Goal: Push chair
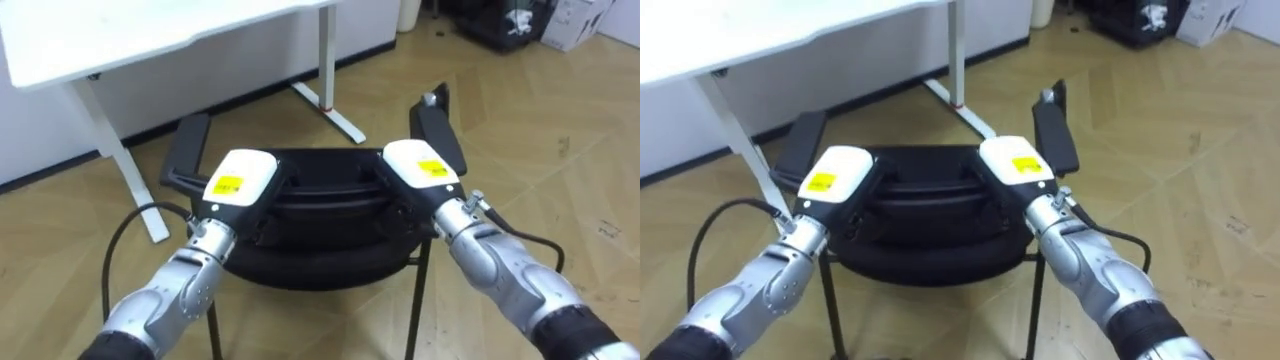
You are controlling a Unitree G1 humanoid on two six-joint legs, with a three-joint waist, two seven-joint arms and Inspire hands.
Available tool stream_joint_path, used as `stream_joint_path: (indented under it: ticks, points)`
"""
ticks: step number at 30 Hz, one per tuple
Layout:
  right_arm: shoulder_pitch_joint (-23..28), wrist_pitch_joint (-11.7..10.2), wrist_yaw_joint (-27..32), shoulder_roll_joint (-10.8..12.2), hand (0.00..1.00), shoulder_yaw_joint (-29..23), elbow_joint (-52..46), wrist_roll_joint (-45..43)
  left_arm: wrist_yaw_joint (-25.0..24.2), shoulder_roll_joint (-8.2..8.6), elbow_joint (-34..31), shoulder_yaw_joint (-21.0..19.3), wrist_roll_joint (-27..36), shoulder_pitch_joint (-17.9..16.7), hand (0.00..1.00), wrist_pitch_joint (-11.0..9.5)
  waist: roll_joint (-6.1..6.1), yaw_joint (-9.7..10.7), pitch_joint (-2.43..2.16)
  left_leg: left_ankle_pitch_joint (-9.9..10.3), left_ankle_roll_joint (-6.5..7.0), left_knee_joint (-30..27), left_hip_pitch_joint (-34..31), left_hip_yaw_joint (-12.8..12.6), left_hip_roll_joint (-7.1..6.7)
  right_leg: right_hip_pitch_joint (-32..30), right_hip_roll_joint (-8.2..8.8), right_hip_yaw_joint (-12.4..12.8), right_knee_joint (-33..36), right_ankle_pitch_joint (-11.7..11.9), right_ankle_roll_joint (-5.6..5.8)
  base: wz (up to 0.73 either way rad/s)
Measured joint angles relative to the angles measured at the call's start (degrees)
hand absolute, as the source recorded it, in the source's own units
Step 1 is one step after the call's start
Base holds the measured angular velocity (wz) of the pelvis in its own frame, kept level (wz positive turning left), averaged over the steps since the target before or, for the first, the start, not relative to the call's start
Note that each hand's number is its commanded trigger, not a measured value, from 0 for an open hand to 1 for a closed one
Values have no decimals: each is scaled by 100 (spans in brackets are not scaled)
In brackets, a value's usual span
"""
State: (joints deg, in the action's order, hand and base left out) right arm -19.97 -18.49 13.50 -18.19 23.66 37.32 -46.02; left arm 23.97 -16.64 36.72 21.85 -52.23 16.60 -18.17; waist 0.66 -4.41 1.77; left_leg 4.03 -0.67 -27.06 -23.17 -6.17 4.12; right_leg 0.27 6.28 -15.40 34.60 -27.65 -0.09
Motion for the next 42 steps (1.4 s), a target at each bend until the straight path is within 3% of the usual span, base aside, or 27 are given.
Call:
stream_joint_path:
  ticks: [2,3,4,5,6,7,8,9,10,11,13,14,17,19,20,21,25,27,29,31,32,34,36,39,41,42]
  points:
    - [-7,9,83,-7,100,-10,-27,-18,-3,-25,-50,0,1,30,100,-14,44,-49,-40,-45,43,-180,-11,-200,-21,16,146,143,-3,-75,143,-40]
    - [-9,23,105,-1,100,-22,-31,-16,-41,-44,-52,-1,1,72,100,-34,89,-70,-104,16,138,-361,-4,-227,-153,60,331,147,48,-122,231,-36]
    - [-58,39,145,2,100,-24,-15,21,-59,-76,-10,-2,0,187,100,-77,178,-134,-109,237,443,-610,30,-302,-314,68,562,151,302,-222,377,-38]
    - [-99,51,152,8,100,-24,5,54,-60,-94,27,-2,0,263,100,-98,242,-176,-84,362,513,-741,42,-323,-402,27,675,161,568,-274,416,-51]
    - [-241,126,145,14,100,-24,32,89,-57,-78,143,-5,11,455,100,-116,220,-240,3,659,603,-1096,34,-311,-439,-285,807,265,1412,-136,377,-56]
    - [-344,189,150,64,100,-21,91,86,-14,-82,324,-21,15,600,100,-181,143,-303,64,869,651,-1343,41,-303,-423,-719,904,526,2270,378,325,-50]
    - [-377,190,168,82,100,-22,147,85,25,-86,450,-22,14,672,100,-237,110,-304,82,949,671,-1408,63,-304,-416,-883,972,612,2586,683,316,-30]
    - [-406,175,218,115,100,-23,225,100,43,-91,599,-22,4,782,100,-327,98,-332,90,1073,697,-1471,123,-304,-405,-1164,976,732,3038,1211,317,-24]
    - [-456,179,248,181,100,-18,281,106,66,-146,617,-22,1,816,100,-354,99,-364,94,1166,710,-1481,159,-295,-388,-1470,893,910,3364,1423,347,-29]
    - [-495,185,269,209,100,-10,305,106,88,-180,631,-22,6,846,100,-362,84,-361,107,1200,707,-1481,178,-265,-379,-1623,840,947,3448,1385,359,-25]
    - [-625,197,375,245,100,7,398,96,165,-212,887,-21,5,1089,100,-478,-28,-364,180,1286,678,-1480,212,-51,-325,-2173,606,850,3399,1218,379,2]
    - [-646,204,410,252,100,5,418,96,170,-213,942,-17,5,1150,100,-495,-27,-357,187,1302,667,-1480,208,-22,-310,-2325,572,817,3272,1204,395,20]
    - [-713,244,510,313,100,9,504,107,281,-240,1132,76,27,1313,100,-514,-23,-257,192,1414,564,-1480,243,160,-259,-2653,443,520,1932,1201,407,26]
    - [-731,242,525,338,100,40,550,102,375,-236,1218,95,27,1310,100,-515,29,-202,200,1555,456,-1481,365,208,-257,-2543,356,444,533,1448,311,27]
    - [-731,242,525,341,100,45,551,102,399,-230,1231,96,27,1302,100,-515,51,-200,193,1593,421,-1482,393,215,-257,-2496,338,441,295,1507,282,30]
    - [-753,241,526,334,100,61,551,91,458,-212,1252,95,28,1290,100,-505,70,-183,180,1657,325,-1506,426,293,-250,-2437,306,419,209,1679,159,30]
    - [-1017,262,507,343,100,159,674,100,690,-217,1254,93,16,1295,100,-405,97,-297,148,1887,-106,-1617,539,452,39,-2378,49,217,464,1469,-247,3]
    - [-1093,300,492,339,100,197,676,99,757,-186,1256,73,22,1288,100,-336,50,-393,150,1998,-231,-1791,593,495,164,-2333,-63,134,693,1279,-418,7]
    - [-1174,312,425,339,100,196,705,106,807,-163,1252,73,22,1310,100,-258,49,-410,156,1934,-322,-2410,448,476,351,-2271,-144,55,980,970,-535,16]
    - [-1244,309,362,336,100,234,770,135,881,-121,1264,75,42,1304,100,-183,28,-479,177,1425,-272,-3538,12,538,528,-2182,-125,-79,1401,568,-710,7]
    - [-1249,309,360,327,100,249,765,133,901,-104,1267,75,45,1291,100,-164,11,-486,189,1269,-271,-3760,-93,583,550,-2128,-100,-163,1469,482,-756,27]
    - [-1255,308,360,277,100,262,753,126,929,-29,1271,85,57,1286,100,-76,27,-404,200,728,-233,-4300,-391,745,537,-1981,-22,-367,1671,213,-801,48]
    - [-1256,308,359,256,100,281,757,117,936,5,1290,85,81,1274,100,-58,84,-389,215,612,-237,-4371,-418,773,528,-1905,12,-419,1759,105,-894,31]
    - [-1292,309,370,150,100,322,714,98,999,121,1286,85,92,1225,100,40,23,-379,236,701,-177,-4202,-572,681,524,-1839,99,-537,1836,-80,-947,18]
    - [-1326,307,382,78,100,399,690,117,1075,153,1275,85,93,1198,100,63,43,-375,232,712,-194,-3816,-709,551,477,-1823,162,-578,1832,-158,-911,13]
    - [-1326,307,390,72,100,410,640,116,1082,191,1267,84,94,1204,100,80,21,-366,223,711,-198,-3302,-773,477,401,-1818,215,-603,1819,-189,-889,16]
